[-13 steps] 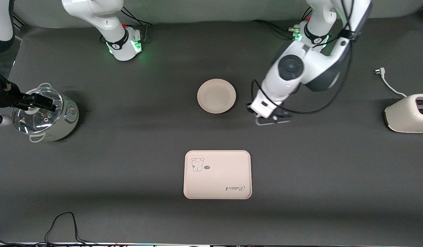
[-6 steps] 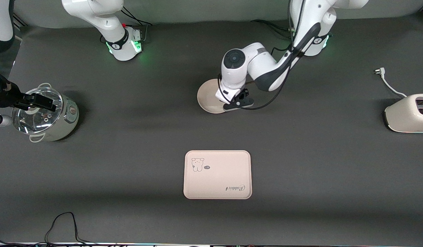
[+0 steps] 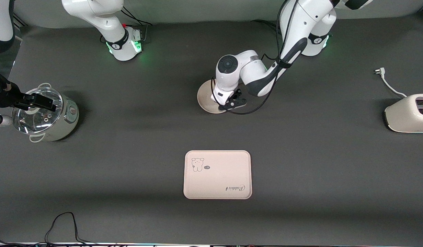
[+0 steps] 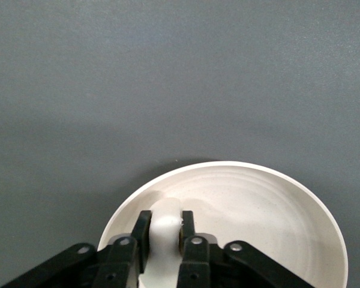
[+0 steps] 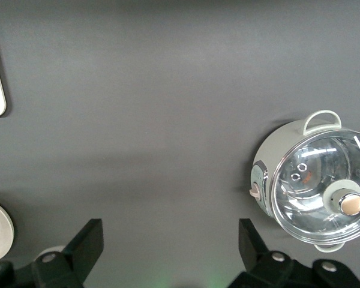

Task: Place bun in plate and plate on tray
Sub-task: 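Lower the bun onto the plate and open the left gripper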

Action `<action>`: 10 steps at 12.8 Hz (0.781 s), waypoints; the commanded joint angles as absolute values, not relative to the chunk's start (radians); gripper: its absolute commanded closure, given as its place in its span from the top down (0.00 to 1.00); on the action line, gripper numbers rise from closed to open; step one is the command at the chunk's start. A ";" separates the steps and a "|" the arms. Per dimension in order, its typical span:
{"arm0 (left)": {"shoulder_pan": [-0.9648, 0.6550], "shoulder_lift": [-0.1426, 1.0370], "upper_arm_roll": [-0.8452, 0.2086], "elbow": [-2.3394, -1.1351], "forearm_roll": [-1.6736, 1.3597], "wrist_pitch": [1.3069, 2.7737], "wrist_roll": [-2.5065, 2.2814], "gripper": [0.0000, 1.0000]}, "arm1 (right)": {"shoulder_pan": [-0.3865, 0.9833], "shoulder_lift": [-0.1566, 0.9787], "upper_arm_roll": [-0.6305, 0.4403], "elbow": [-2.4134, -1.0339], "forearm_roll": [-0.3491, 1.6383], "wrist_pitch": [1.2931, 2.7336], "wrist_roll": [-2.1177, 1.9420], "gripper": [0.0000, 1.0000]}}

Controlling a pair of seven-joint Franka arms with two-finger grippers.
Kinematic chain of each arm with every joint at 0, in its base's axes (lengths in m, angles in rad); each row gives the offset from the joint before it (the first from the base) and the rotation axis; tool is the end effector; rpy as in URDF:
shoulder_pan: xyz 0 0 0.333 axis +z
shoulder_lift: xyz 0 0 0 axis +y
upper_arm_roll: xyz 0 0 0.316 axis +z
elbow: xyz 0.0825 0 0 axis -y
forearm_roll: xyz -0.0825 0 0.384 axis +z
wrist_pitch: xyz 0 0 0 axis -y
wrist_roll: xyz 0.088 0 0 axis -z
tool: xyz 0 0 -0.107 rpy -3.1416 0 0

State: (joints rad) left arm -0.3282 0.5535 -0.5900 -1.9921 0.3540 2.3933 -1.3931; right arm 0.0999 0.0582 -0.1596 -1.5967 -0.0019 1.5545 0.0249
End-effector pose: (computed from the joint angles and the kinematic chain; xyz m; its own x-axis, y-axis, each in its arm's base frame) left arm 0.3758 -0.4720 0.2197 0.9608 0.2681 -0.0701 0.2680 -0.9634 -0.0105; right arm 0.5661 -0.0316 0.5787 0.9914 -0.0849 -0.0992 -0.0839 -0.9964 0.0136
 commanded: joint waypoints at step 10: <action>-0.181 0.399 -0.589 -1.859 0.373 2.174 -1.112 1.00 | 0.103 0.032 -0.156 -1.632 -0.003 1.559 0.017 1.00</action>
State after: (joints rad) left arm -0.2537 0.4933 -0.5781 -1.8884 0.3831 2.2699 -1.2639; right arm 0.1000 0.0582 -0.1590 -1.6030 -0.0019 1.5542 0.0248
